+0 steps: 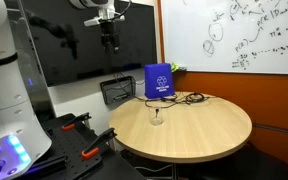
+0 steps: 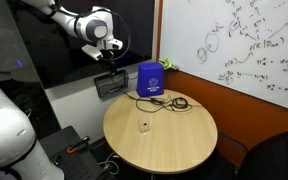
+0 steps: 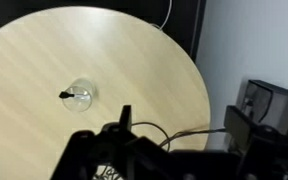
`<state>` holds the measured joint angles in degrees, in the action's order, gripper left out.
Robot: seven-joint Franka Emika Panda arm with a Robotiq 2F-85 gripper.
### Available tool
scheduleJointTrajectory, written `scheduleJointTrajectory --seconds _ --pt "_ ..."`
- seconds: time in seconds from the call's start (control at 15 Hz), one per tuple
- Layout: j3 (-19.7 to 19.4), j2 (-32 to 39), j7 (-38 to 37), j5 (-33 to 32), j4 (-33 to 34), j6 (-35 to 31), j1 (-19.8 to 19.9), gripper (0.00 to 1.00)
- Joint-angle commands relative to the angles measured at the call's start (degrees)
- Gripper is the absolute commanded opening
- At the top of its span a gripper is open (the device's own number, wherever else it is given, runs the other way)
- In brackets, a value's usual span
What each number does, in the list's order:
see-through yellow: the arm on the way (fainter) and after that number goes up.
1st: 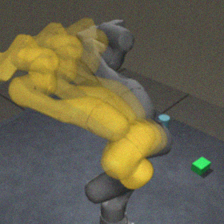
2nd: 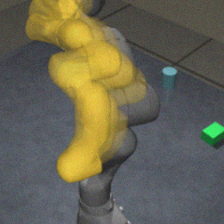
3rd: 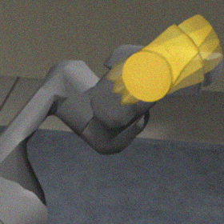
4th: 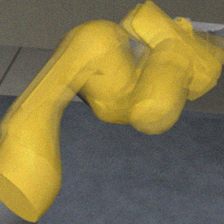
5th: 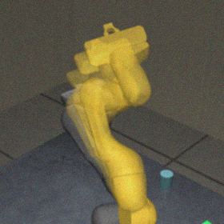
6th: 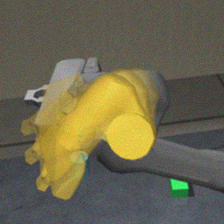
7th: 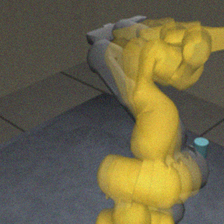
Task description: Move the glass forward
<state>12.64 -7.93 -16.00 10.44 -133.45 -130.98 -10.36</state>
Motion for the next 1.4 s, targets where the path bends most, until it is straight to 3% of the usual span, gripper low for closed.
scheduleJointTrajectory --seconds 0.0,0.4,0.67,0.8,1.0,1.2,1.33 --pt "-0.18 -0.01 -0.02 -0.04 0.12 0.12 -0.16 1.00" --pt "-0.18 -0.03 -0.02 -0.04 0.13 0.11 -0.16 1.00" --pt "-1.49 6.27 -3.50 -3.11 2.81 -4.08 1.87 1.00" --pt "-2.96 12.24 -2.88 -4.12 4.88 -8.17 2.79 1.00" --pt "-6.98 23.49 -8.23 -10.64 9.59 -12.84 2.95 1.00" --pt "-10.45 34.43 -10.16 -9.20 16.20 -12.78 1.96 1.00" --pt "-9.77 41.03 -7.05 -4.87 21.19 -11.53 3.42 1.00"
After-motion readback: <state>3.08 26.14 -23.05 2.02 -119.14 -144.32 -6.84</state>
